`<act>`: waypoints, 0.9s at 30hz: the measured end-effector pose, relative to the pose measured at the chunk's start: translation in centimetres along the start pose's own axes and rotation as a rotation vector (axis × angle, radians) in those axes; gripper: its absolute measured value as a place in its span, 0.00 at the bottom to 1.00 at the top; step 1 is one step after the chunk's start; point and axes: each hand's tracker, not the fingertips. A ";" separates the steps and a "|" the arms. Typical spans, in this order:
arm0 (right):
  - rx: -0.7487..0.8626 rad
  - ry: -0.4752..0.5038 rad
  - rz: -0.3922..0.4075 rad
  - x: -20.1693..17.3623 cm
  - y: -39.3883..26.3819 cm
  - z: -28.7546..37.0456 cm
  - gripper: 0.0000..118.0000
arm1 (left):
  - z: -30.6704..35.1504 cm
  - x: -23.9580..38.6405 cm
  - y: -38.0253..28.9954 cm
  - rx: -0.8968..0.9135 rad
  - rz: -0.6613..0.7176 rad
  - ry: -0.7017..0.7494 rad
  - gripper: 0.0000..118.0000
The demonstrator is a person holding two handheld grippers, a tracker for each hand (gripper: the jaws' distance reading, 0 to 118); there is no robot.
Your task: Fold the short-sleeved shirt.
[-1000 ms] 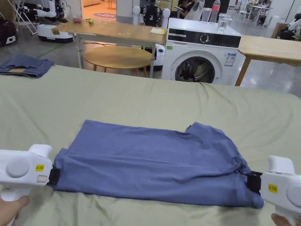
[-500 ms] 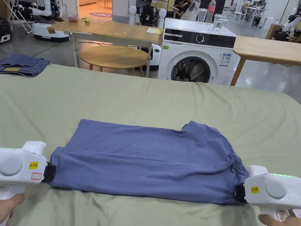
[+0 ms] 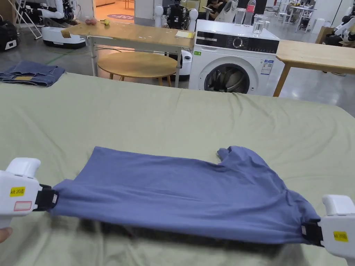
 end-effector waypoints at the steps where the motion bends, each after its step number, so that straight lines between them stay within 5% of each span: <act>1: -0.013 -0.014 0.005 -0.4 -1.2 0.2 0.03 | 0.2 -0.1 -1.0 -0.012 -0.003 0.003 0.00; 8: -0.102 -0.067 0.009 -1.2 -7.5 -2.8 0.03 | -2.3 -0.6 -6.8 -0.116 0.004 0.017 0.00; 16: -0.096 -0.103 0.024 -1.6 -6.7 -2.8 0.04 | -3.3 -0.1 -6.7 -0.127 0.014 0.042 0.00; 19: -0.037 -0.209 0.016 -2.0 -5.3 -0.7 0.18 | -1.9 0.4 -5.5 -0.097 0.015 0.057 0.00; 21: 0.024 -0.203 -0.009 -2.2 -4.0 0.7 0.43 | -0.7 1.0 -4.5 -0.024 0.024 0.052 0.20; 23: 0.111 -0.154 -0.035 -2.8 -2.7 2.0 0.46 | 0.1 1.7 -3.5 0.046 0.027 0.042 0.32; 27: 0.299 -0.148 -0.040 -5.6 -1.0 2.8 0.46 | 0.8 4.0 -2.2 0.205 -0.008 0.043 0.33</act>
